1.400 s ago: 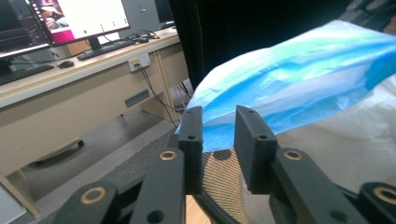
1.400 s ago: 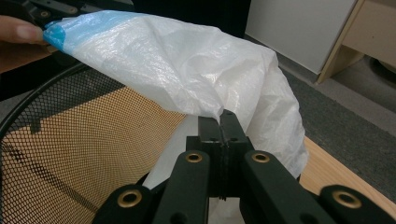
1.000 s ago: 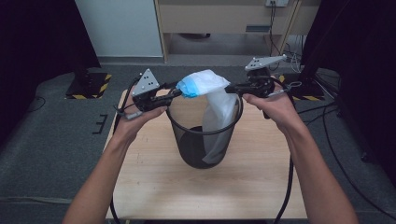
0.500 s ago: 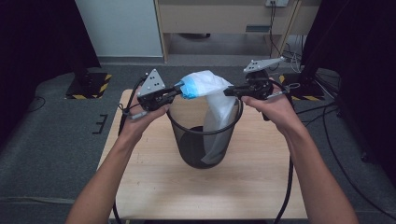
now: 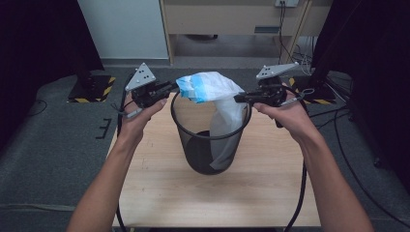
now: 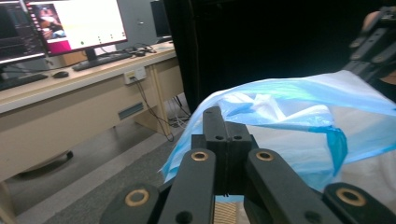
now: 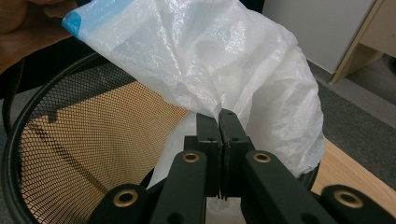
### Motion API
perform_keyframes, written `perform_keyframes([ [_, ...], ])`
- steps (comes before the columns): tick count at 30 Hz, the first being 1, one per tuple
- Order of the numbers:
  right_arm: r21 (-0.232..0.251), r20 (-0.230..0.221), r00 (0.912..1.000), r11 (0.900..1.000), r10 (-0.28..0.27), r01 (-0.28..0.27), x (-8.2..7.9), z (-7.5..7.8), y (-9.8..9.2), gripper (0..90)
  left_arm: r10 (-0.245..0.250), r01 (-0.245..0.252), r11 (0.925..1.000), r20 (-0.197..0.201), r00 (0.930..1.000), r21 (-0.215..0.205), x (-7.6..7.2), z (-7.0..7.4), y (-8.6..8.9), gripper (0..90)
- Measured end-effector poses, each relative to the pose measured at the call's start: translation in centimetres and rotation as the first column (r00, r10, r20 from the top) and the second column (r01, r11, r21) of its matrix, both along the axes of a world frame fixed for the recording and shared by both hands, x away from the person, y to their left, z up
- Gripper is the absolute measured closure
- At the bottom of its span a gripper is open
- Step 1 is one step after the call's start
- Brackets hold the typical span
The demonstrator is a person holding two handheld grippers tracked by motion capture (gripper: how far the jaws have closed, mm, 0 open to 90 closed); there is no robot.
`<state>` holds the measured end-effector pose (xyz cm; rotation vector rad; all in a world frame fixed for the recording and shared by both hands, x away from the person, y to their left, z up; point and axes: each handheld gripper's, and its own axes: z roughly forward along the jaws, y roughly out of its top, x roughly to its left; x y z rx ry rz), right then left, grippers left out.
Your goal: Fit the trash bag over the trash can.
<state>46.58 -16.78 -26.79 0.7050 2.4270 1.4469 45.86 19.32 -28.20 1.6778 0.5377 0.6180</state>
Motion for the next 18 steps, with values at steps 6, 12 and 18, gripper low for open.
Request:
perform_keyframes([
  [6,-0.003,-0.009,0.9998,1.0,-0.018,0.018,-0.1,0.0,-0.8,90.0,0.047,-0.048,0.9972,-0.021,0.9987,-0.057,0.1,0.3,2.0,90.0],
  [12,0.004,-0.026,0.999,0.999,-0.037,0.038,-0.1,-0.4,-2.0,90.0,0.088,-0.087,0.9949,0.014,0.996,-0.051,0.7,0.3,3.9,90.0],
  [18,0.022,-0.032,0.9974,0.998,-0.065,0.066,-0.1,-0.6,-3.2,90.0,0.128,-0.128,0.9908,-0.008,0.9917,-0.042,1.2,-0.6,5.5,90.0],
])
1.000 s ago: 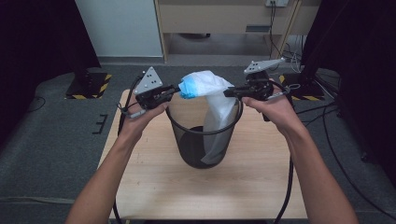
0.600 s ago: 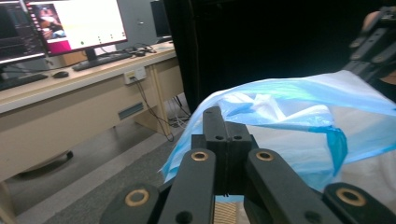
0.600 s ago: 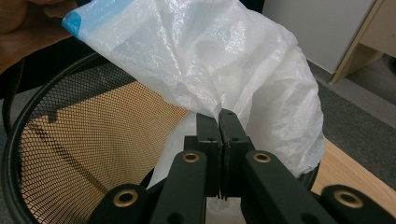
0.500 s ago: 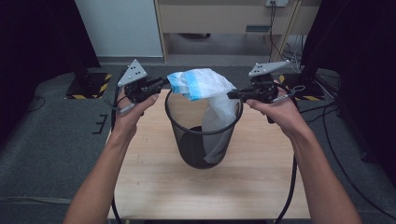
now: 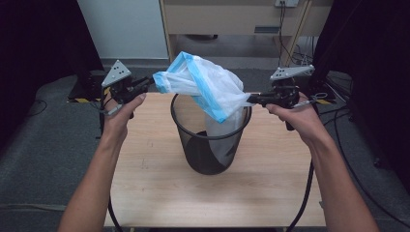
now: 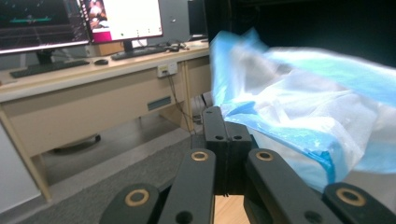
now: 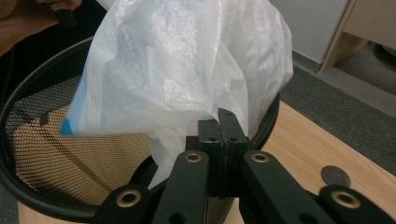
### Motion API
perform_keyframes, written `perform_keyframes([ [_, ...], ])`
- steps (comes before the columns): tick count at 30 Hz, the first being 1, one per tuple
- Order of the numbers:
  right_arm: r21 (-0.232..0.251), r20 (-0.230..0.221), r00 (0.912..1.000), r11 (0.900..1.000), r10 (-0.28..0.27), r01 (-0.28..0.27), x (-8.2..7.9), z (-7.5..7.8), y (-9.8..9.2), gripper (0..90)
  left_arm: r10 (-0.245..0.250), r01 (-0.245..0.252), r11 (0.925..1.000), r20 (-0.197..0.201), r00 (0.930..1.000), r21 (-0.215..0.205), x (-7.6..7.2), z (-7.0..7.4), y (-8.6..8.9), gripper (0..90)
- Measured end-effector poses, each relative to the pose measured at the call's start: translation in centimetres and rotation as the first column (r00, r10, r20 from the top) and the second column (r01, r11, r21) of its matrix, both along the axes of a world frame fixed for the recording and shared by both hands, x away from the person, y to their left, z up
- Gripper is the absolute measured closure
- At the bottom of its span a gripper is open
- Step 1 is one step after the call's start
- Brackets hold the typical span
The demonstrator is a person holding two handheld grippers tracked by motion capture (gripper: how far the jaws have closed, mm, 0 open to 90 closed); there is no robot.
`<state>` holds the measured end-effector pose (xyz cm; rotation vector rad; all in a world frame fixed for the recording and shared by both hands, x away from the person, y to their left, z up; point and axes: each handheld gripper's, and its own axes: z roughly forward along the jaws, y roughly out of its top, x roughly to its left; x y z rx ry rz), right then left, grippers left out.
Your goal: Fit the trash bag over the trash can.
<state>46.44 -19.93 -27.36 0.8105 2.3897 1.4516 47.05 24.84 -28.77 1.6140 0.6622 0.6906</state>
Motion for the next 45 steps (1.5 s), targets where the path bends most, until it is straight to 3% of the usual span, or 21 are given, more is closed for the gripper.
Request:
perform_keyframes([
  [8,-0.006,-0.003,1.0,1.0,-0.003,0.003,0.4,-0.2,0.6,90.0,-0.006,0.006,1.0,-0.007,1.0,0.006,-0.2,-1.1,0.3,90.0],
  [11,-0.015,0.003,1.0,1.0,0.004,-0.004,0.6,-0.2,1.4,85.3,-0.015,0.015,0.9998,-0.003,0.9999,0.01,-0.4,-1.1,-0.1,90.0],
  [21,-0.068,0.073,0.9971,0.998,0.02,-0.015,-1.0,0.2,2.8,33.2,-0.021,0.021,0.9994,-0.01,0.9997,0.028,-0.4,-1.1,-1.5,90.0],
  [29,-0.109,0.093,0.9918,0.991,0.088,-0.078,-1.9,0.4,4.1,15.3,-0.023,0.023,0.9991,-0.008,0.9997,0.036,-0.3,-0.7,-2.5,90.0],
  [35,-0.095,0.096,0.9888,0.99,0.114,-0.105,-2.1,0.6,5.3,13.3,-0.017,0.018,0.9987,-0.012,0.9998,0.048,-0.2,-0.7,-3.0,90.0],
  [39,-0.094,0.107,0.9865,0.989,0.124,-0.114,-2.1,0.9,6.2,16.9,-0.021,0.022,0.9986,-0.012,0.9997,0.047,0.0,-0.6,-3.3,90.0],
  [43,-0.088,0.137,0.9827,0.99,0.124,-0.113,-1.9,1.1,7.0,26.2,-0.032,0.032,0.9987,-0.006,0.9995,0.04,0.0,-0.2,-3.7,90.0],
  [45,-0.091,0.159,0.98,0.99,0.12,-0.107,-1.7,1.2,7.3,40.6,-0.034,0.034,0.9987,-0.001,0.9994,0.038,0.0,0.0,-3.7,90.0],
])
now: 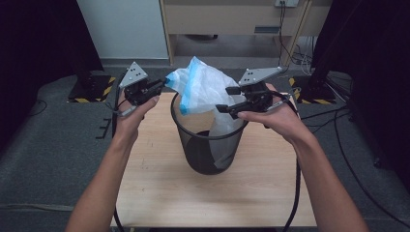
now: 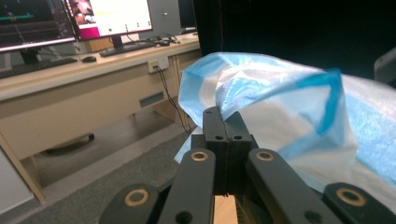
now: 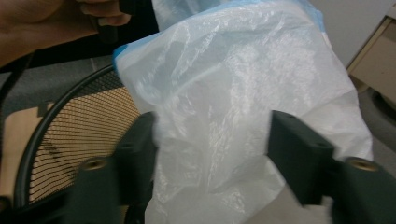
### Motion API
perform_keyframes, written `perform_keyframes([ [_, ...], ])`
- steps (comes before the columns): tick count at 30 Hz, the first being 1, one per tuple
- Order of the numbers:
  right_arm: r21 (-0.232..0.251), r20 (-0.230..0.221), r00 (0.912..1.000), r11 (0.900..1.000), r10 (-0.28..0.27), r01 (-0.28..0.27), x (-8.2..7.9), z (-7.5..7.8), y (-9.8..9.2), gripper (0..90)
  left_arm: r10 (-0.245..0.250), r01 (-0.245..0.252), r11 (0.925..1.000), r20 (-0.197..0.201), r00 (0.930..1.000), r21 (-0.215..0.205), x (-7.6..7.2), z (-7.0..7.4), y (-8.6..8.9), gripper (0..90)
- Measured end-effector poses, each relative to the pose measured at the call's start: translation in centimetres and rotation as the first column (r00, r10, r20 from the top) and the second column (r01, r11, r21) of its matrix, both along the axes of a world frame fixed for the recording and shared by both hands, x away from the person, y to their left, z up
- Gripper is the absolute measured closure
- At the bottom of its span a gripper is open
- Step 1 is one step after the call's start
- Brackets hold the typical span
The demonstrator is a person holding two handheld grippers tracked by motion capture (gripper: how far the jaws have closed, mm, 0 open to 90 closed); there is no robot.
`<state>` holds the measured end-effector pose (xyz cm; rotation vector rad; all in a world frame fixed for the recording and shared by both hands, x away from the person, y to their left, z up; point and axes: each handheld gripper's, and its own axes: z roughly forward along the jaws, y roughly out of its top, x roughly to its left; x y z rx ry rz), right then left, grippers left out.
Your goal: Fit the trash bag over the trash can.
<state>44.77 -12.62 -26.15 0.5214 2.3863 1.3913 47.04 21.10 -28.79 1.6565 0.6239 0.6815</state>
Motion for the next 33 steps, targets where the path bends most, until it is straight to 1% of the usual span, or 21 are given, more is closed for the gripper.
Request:
perform_keyframes([
  [1,-0.003,0.005,1.0,1.0,-0.005,0.005,0.1,0.0,0.1,45.7,-0.003,0.003,1.0,0.0,1.0,-0.008,0.0,0.1,0.0,90.0],
  [2,-0.003,0.006,0.9999,1.0,-0.012,0.012,0.2,0.0,0.1,54.7,-0.003,0.003,1.0,0.003,1.0,-0.002,0.0,0.2,0.0,90.0],
  [3,-0.011,0.006,0.9999,1.0,-0.014,0.014,0.4,0.1,0.0,64.7,-0.002,0.002,1.0,0.003,1.0,-0.007,-0.1,0.3,0.1,90.0],
  [5,0.005,-0.007,0.9998,1.0,-0.021,0.021,0.9,0.2,-0.3,79.2,-0.001,0.001,1.0,0.006,1.0,-0.003,-0.1,0.4,0.2,90.0],
  [7,0.02,-0.016,0.9992,0.999,-0.037,0.037,1.3,0.3,-0.8,88.3,0.0,0.0,1.0,0.005,1.0,0.001,0.0,0.4,0.3,90.0],
  [8,0.027,-0.02,0.9989,0.999,-0.043,0.044,1.4,0.3,-1.0,90.0,0.002,-0.002,1.0,0.002,1.0,0.001,0.0,0.3,0.5,90.0],
  [10,0.047,-0.043,0.9965,0.996,-0.072,0.074,1.9,0.3,-1.8,90.0,0.006,-0.006,1.0,0.0,1.0,0.001,0.0,0.3,0.8,90.0],
  [11,0.055,-0.052,0.9956,0.995,-0.078,0.081,2.0,0.3,-2.1,90.0,0.008,-0.008,1.0,0.0,1.0,-0.001,-0.1,0.3,1.0,90.0],
  [14,0.071,-0.073,0.9905,0.99,-0.116,0.121,2.6,0.2,-3.3,90.0,0.016,-0.016,0.9999,0.001,0.9999,-0.004,-0.2,0.3,1.7,90.0],
  [17,0.105,-0.089,0.9851,0.982,-0.147,0.156,3.0,0.0,-4.6,90.0,0.03,-0.03,0.9995,0.004,0.9995,-0.006,-0.6,0.2,2.7,90.0],
  [20,0.127,-0.108,0.9791,0.974,-0.173,0.186,3.3,-0.1,-5.8,90.0,0.04,-0.04,0.9991,0.007,0.9992,-0.012,-1.0,0.3,3.6,90.0],
  [22,0.142,-0.121,0.9753,0.969,-0.185,0.201,3.4,-0.2,-6.5,90.0,0.047,-0.047,0.9989,0.01,0.9989,-0.002,-1.3,0.3,3.9,90.0],
  [23,0.144,-0.123,0.9745,0.968,-0.187,0.205,3.5,-0.3,-6.5,90.0,0.051,-0.051,0.9987,0.013,0.9986,0.005,-1.4,0.3,4.2,90.0],
  [26,0.152,-0.136,0.9702,0.963,-0.2,0.22,3.7,-0.4,-7.1,90.0,0.06,-0.06,0.9982,0.017,0.998,0.005,-1.7,0.4,4.8,90.0],
  [29,0.158,-0.142,0.9679,0.961,-0.208,0.229,3.8,-0.4,-7.6,90.0,0.066,-0.066,0.9978,0.019,0.9977,0.008,-2.0,0.4,5.2,90.0],
  [33,0.162,-0.15,0.9641,0.956,-0.22,0.243,3.9,-0.5,-8.2,90.0,0.075,-0.075,0.9971,0.02,0.997,0.008,-1.9,0.4,5.5,90.0],
])
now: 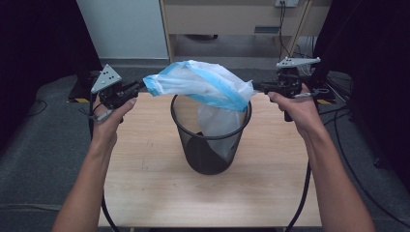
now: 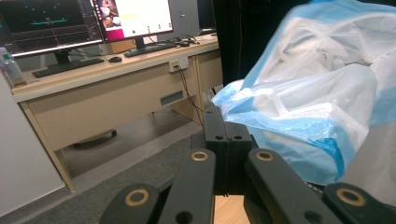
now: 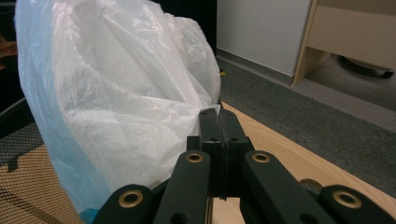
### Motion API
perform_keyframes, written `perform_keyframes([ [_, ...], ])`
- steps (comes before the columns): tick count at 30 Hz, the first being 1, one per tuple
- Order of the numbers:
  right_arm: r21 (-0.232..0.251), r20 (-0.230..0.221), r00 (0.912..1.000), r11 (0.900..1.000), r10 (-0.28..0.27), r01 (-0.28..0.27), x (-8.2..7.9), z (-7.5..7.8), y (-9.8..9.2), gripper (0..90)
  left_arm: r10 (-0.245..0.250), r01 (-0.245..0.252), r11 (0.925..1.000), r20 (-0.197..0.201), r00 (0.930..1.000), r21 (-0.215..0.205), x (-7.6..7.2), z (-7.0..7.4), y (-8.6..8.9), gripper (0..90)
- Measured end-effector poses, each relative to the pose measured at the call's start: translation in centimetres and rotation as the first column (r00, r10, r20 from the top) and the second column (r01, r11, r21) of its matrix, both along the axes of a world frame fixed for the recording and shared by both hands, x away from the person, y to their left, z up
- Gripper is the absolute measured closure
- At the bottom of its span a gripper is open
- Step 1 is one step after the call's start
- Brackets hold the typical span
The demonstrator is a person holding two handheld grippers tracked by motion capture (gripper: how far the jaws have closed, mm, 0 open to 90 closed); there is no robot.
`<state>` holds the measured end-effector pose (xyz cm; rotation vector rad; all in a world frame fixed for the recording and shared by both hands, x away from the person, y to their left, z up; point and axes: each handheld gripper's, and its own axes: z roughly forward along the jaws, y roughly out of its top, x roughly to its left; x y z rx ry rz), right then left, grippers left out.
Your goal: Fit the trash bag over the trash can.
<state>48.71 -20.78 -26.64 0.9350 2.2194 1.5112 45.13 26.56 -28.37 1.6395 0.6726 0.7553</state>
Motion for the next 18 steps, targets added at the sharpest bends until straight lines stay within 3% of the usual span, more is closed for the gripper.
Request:
perform_keyframes([
  [8,-0.011,-0.022,0.9995,1.0,-0.021,0.021,0.2,-0.2,-0.7,90.0,0.001,-0.001,0.9999,-0.023,0.9997,-0.012,1.3,-0.3,-0.4,90.0],
  [13,-0.051,-0.047,0.9973,0.997,-0.057,0.055,0.6,-0.9,-1.0,90.0,0.006,-0.005,1.0,-0.06,0.9982,0.005,2.6,-1.2,-0.7,90.0],
  [16,-0.093,-0.062,0.996,0.994,-0.065,0.059,0.8,-1.7,-0.9,90.0,0.014,-0.011,0.9994,-0.074,0.9972,0.031,3.2,-1.7,-1.1,90.0],
  [18,-0.095,-0.07,0.9959,0.994,-0.057,0.05,0.8,-2.1,-0.8,90.0,0.015,-0.013,0.9995,-0.088,0.996,0.027,3.6,-2.1,-1.1,90.0],
])
